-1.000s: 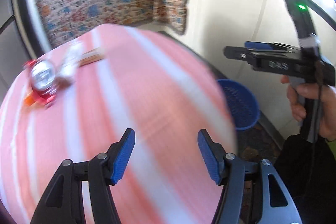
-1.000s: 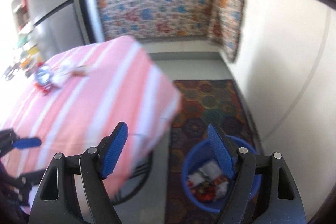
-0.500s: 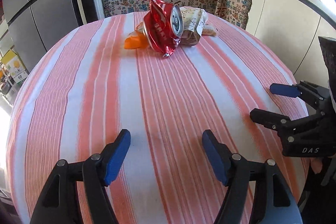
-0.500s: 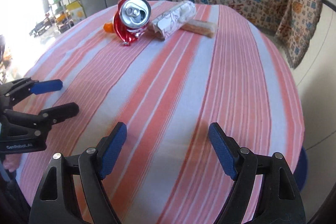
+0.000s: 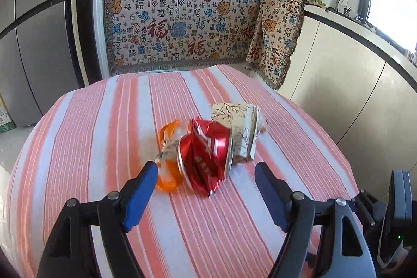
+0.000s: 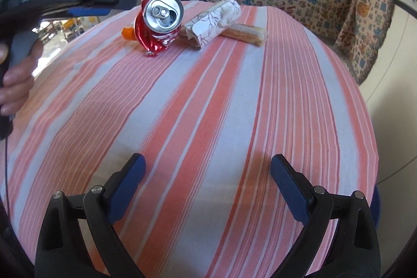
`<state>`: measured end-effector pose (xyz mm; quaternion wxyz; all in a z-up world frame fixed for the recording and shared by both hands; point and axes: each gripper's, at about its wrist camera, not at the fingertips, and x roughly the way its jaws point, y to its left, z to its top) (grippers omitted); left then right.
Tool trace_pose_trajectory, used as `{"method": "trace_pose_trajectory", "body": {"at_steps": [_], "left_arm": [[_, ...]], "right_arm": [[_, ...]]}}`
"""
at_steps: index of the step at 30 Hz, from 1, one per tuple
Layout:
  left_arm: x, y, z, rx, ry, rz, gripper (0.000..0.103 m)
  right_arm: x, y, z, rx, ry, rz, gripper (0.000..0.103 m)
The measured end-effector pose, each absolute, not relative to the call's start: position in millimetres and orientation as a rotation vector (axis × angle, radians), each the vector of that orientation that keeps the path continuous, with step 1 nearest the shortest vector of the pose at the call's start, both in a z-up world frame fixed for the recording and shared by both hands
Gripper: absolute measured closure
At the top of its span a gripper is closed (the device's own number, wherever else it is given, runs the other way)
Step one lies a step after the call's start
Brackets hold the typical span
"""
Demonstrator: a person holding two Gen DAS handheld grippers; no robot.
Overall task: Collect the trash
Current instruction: 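Grasp the red chip bag with the left tool and lift it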
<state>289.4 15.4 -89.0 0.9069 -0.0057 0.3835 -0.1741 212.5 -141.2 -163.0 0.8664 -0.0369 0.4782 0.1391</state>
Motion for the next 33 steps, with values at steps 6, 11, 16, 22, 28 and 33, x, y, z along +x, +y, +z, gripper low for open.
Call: {"method": "trace_pose_trajectory", "body": {"at_steps": [6,11,16,22,28,33], "left_arm": [[317.8,-8.1,-107.3,0.072,0.857,-0.355,0.025],[309.9,-4.9,-108.2,0.044,0.848,-0.327,0.049],[278.1,20.2,-91.2,-0.029,0.889,-0.335,0.049],[212.4,48.9,-87.4,-0.032,1.012,-0.386,0.048],[186.1,57.0,-111.4,0.039,0.979,-0.290,0.033],[190.3,60.0,-127.4,-0.034,0.940,-0.269,0.020]], "right_arm": [[212.4,-141.6,-162.8,-0.079,1.001,0.291,0.006],[212.4,-143.4,-161.7,-0.075,1.000,0.289,0.006],[212.5,-143.6,-161.2,-0.073,1.000,0.288,0.006],[213.0,-143.7,-161.0,-0.073,1.000,0.286,0.006],[212.9,-143.9,-161.1,-0.075,1.001,0.281,0.006],[213.3,-144.1,-161.5,-0.073,1.002,0.272,0.006]]}}
